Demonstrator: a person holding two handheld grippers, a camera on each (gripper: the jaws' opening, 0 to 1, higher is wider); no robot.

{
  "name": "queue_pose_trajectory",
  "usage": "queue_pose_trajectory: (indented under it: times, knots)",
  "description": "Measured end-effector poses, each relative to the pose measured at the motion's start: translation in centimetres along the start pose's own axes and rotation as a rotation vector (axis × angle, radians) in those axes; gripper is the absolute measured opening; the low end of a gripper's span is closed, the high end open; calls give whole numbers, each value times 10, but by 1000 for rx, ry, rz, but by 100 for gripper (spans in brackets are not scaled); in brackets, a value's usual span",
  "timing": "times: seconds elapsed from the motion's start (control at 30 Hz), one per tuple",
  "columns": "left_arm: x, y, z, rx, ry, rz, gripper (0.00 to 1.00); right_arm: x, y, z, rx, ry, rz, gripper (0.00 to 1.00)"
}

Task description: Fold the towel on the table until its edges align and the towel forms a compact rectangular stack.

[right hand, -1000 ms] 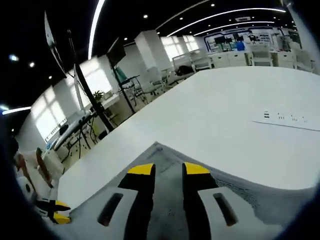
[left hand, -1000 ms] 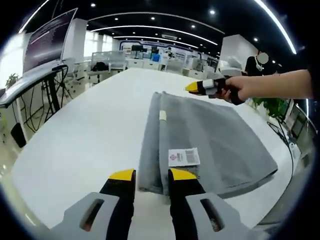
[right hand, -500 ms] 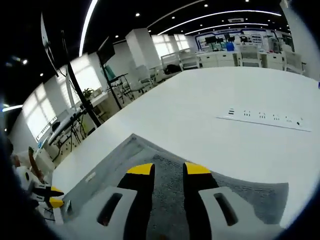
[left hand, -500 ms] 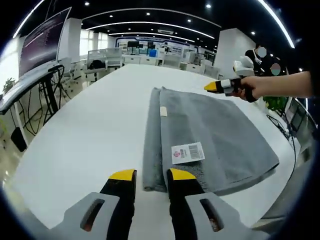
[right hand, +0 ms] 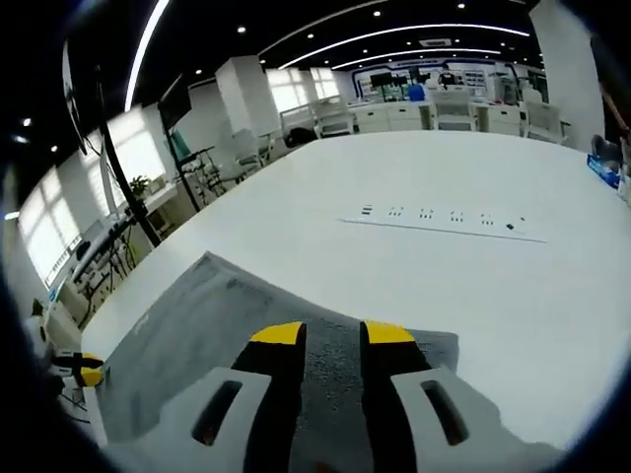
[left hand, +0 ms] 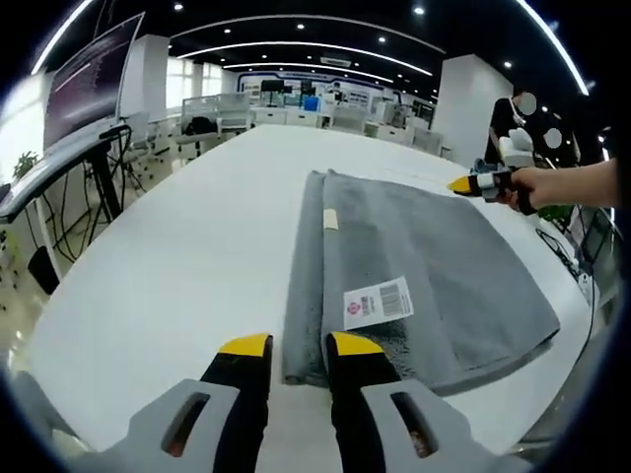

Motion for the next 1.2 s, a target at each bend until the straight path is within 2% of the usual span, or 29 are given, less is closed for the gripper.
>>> queue_pose_trajectory:
  times: [0.3,0.5,0.7,0.83,0.87,0.9,0.93,1.07,1.2]
  knots:
    - [1,0,0,-2,25,2,21,-11,-24,-26,-66,16,5,20]
    - [1,-1,-2,-2,34,5,21,-16,-31,-37,-93,19,13,20]
    - [0,0,-2,-3,36,2,20,-21,-30,-51,-130,-8,51,17]
    - [-1,0,-6,-15,43,-4,14,-26,-28,-51,-132,-34,80,10]
    - [-1,0,-6,-14,56,-11,13,-30,-26,-51,-112,-56,112,5]
    - [-1,0,-7,-12,60,-13,12,-32,-25,-50,-105,-68,124,5]
    - [-1,0,-7,-13,62,-12,11,-30,-26,-52,-117,-71,102,5]
    - [-1,0,-9,-8,95,-14,5,-29,-25,-53,-104,-80,104,2]
    - [0,0,-10,-7,95,-8,3,-30,-22,-57,-95,-88,111,1]
Point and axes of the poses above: the point that each gripper's makers call its tool centre point, and the gripper's own axes: y roughly forward along the fingers, z roughly to its left, x roughly out of its top, the point moved 2 cm from there along -y, roughly backward along the fingers, and after that the axes turned 11 degrees about x, right-handed, at the moved point
